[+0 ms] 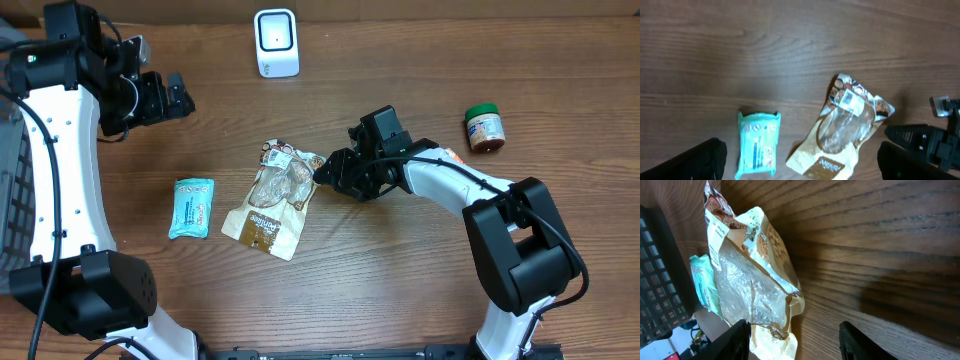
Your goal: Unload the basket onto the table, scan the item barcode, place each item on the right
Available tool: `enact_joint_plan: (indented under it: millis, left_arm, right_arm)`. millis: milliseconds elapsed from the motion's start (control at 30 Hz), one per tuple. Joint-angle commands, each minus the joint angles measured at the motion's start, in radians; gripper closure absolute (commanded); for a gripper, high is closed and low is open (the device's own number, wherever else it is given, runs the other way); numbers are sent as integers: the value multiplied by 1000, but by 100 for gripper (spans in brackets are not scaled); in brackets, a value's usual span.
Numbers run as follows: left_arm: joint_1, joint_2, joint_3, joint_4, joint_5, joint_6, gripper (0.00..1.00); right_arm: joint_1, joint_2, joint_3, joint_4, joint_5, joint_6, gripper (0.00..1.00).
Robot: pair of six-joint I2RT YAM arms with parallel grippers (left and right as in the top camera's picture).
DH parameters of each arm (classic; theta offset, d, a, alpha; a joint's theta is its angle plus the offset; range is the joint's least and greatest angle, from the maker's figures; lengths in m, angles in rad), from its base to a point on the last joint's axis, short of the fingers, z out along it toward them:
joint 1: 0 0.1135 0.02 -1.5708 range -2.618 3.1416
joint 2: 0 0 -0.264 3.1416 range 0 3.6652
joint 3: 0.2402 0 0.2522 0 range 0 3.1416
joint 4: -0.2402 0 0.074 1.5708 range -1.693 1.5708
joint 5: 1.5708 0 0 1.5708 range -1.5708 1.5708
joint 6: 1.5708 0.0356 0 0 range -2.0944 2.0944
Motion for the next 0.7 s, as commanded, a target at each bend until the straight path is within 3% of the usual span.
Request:
enact_joint_plan:
  millis: [0, 100, 133, 167, 233, 267, 500, 667]
  left_arm:
    - [-7, -24, 5, 14, 13, -51, 0]
    - [-8, -24, 4, 25, 29, -50, 0]
    - [-10, -24, 4, 24, 36, -46, 11]
    - [-14, -24, 3, 21, 47, -29, 28]
    - [-28, -24, -8, 22, 54, -17, 83]
    - [-39, -24, -19, 24, 53, -17, 96]
    - [-111, -24, -192, 124, 55, 2, 96]
    - [-153, -24, -351, 237, 145, 42, 96]
  right_arm:
    - [32, 3, -6, 8, 23, 34, 45]
    - [67, 18, -7, 28, 39, 77, 45]
    - [78, 25, -7, 40, 40, 91, 45]
    - [89, 34, -7, 53, 40, 107, 45]
    - [105, 51, -7, 80, 40, 138, 45]
    - [111, 58, -7, 95, 40, 145, 45]
    - [121, 87, -7, 142, 66, 192, 50]
    - [121, 87, -7, 221, 74, 139, 57]
